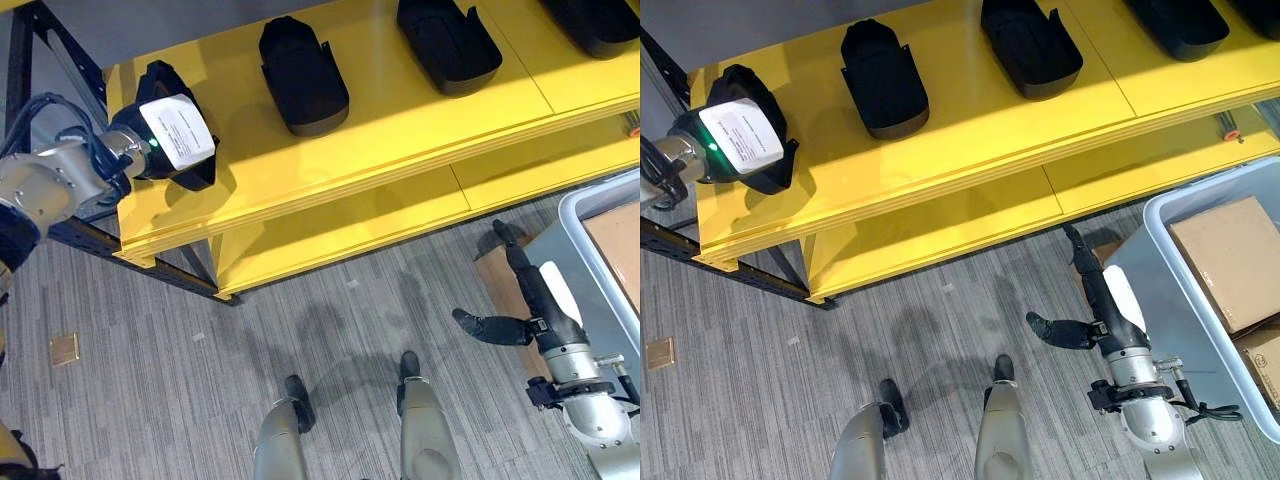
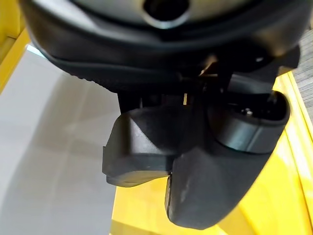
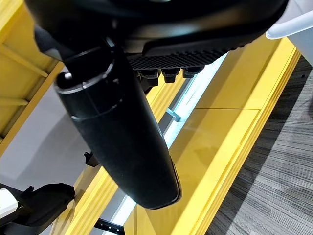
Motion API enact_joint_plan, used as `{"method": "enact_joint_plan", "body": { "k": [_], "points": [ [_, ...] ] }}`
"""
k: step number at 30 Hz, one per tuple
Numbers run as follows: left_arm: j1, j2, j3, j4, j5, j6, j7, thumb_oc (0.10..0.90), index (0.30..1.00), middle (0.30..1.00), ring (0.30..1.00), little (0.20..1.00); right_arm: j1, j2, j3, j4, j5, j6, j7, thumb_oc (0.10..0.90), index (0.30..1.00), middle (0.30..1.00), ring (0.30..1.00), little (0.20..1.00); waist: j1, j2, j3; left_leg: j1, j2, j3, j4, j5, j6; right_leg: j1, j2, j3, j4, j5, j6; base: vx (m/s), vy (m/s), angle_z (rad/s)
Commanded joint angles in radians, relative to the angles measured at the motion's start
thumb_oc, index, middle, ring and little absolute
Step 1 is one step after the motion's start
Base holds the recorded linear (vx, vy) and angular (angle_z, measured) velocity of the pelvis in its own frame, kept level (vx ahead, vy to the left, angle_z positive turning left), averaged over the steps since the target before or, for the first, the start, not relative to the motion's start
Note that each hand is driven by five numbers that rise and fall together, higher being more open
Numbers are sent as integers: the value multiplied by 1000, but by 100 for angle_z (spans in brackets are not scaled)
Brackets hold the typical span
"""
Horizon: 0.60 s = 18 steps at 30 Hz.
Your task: Move parts from the plastic box to the shelf.
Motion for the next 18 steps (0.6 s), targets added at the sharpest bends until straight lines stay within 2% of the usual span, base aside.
{"method": "enact_joint_plan", "body": {
  "k": [1, 7, 8, 10, 18],
  "points": [
    [-202, 96, 56, 70, -39, 118, 26, 400, 300, 300, 300, 300, -70, -15, -108, -74, -27, -69, -50, 900, 1000, 1000, 1000, 1000, -10, -10, -46, 17, 12, -4, 30, -84, 11, 75, -32, -12, -31, -47, 26, 0, 0, 0],
    [-183, 75, 94, 112, -60, 132, 17, 400, 300, 300, 300, 300, -61, -7, -106, -81, -36, -66, -47, 900, 1000, 1000, 1000, 1000, -8, -26, -44, 10, 17, 1, 41, -87, 13, 67, -30, -5, -26, -49, 24, 1, 1, -1],
    [-174, 70, 106, 126, -66, 136, 14, 684, 698, 698, 698, 698, -60, -7, -105, -82, -34, -67, -46, 900, 1000, 1000, 1000, 1000, -8, -29, -43, 8, 18, 1, 43, -87, 13, 64, -30, -4, -22, -49, 24, 0, 0, 0],
    [-150, 55, 140, 149, -81, 144, 10, 900, 1000, 1000, 1000, 1000, -57, -3, -102, -82, -37, -65, -43, 900, 1000, 1000, 1000, 1000, -8, -35, -42, 5, 20, 1, 47, -88, 12, 60, -28, -5, -18, -50, 23, 0, 0, 0],
    [-96, 6, 238, 160, -130, 151, 18, 900, 1000, 1000, 1000, 1000, -48, -10, -98, -87, -46, -64, -49, 900, 1000, 1000, 1000, 1000, -9, -40, -45, -1, 24, -4, 44, -81, 7, 54, -27, -7, -8, -51, 20, -6, -3, 0]
  ]
}}
